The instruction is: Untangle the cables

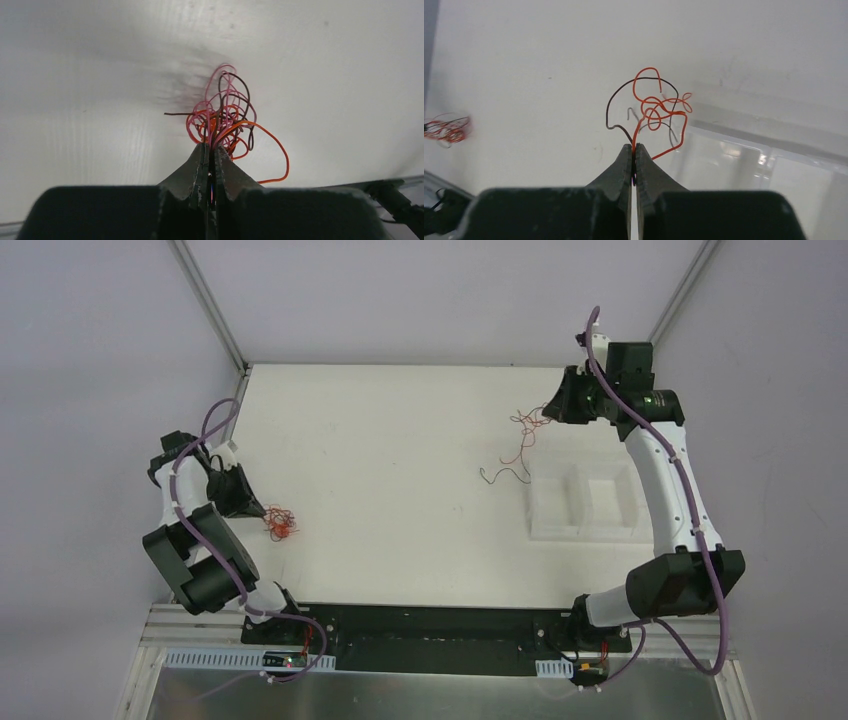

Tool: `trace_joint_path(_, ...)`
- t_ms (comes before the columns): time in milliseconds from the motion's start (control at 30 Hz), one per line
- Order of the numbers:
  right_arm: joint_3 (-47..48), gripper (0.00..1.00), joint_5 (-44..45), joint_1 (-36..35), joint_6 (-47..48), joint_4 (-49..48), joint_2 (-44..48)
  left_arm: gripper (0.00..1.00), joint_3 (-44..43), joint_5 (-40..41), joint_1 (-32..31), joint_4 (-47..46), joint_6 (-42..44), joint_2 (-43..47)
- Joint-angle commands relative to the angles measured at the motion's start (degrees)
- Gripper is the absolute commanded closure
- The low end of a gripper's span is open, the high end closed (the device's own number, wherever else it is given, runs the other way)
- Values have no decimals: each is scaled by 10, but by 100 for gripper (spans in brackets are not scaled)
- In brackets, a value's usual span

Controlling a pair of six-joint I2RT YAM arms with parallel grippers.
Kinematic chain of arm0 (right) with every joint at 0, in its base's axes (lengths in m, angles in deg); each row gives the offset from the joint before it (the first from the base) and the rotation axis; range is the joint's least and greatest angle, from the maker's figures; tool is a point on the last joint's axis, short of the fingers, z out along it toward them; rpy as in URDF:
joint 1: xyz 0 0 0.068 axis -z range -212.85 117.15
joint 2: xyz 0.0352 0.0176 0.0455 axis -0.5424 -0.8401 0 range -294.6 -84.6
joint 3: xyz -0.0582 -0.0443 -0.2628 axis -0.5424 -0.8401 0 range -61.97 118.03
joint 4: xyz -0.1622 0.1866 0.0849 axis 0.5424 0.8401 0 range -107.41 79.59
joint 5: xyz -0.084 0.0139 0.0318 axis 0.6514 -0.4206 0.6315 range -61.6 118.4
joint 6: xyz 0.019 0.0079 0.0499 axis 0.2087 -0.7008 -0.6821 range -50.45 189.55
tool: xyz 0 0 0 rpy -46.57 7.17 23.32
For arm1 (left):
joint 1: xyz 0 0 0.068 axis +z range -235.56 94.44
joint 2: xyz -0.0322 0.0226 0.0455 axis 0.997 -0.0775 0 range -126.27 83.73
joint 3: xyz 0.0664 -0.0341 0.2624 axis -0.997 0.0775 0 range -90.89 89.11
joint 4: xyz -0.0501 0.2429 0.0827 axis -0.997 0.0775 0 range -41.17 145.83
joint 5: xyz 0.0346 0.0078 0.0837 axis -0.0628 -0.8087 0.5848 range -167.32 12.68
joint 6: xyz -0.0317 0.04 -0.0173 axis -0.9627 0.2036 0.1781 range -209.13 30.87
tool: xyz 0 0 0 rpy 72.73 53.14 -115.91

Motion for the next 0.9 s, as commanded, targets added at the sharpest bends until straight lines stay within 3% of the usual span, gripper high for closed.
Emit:
trace_joint_path(0,46,100,-184,-24,-36,14,0,100,-29,-193,-19,34,30,55)
trace_joint_path(133,73,100,-285,-62,-59,14,5,100,-70,-288,-75,41,11,109)
trace_joint_path(300,62,100,-375,-70,-146,-43,3,100,-117,-330,-152,28,-33,125)
trace_joint_path(400,5,100,-378,-84,-188,-79,-13,100,-113,-313,-168,2,-64,102)
trace_joint_path(467,-22,100,-321,-105,-157,-49,-44,97,-102,-272,-174,-13,-72,78)
trace_joint_path(533,-22,81,-238,-122,-103,0,-89,81,-97,-205,-178,-20,-86,47)
trace_joint_path(567,-16,65,-211,-123,-79,20,-114,70,-99,-184,-178,-20,-90,30)
trace_joint_path(633,-3,43,-148,-121,-67,49,-148,48,-100,-180,-178,-18,-99,12)
trace_joint_path(733,-12,34,-119,-114,-53,52,-150,35,-93,-215,-181,-26,-101,14)
trace_joint_path(867,-38,31,-110,-118,-28,50,-131,35,-81,-257,-208,-38,-97,29)
